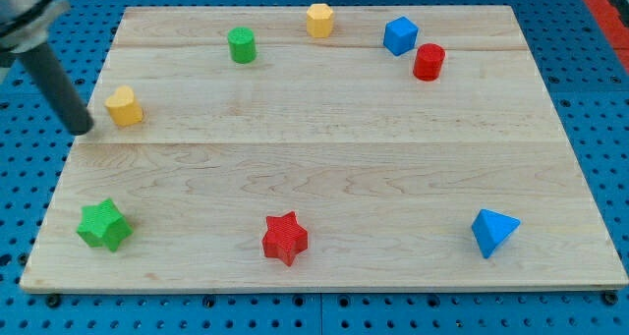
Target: Move the yellow heart diagonally top right to the green star
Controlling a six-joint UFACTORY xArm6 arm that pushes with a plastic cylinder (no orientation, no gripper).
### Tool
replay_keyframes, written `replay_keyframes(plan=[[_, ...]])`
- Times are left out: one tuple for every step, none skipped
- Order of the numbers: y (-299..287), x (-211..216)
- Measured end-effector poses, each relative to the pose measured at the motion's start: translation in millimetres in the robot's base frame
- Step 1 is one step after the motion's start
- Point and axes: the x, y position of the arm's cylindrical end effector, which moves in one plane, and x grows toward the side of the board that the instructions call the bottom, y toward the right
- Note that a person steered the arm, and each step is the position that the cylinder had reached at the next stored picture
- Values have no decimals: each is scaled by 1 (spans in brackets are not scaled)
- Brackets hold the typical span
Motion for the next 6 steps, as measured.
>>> replay_keyframes(plan=[[53,-20],[66,-5],[-5,0],[-35,-32],[51,-38],[110,-39]])
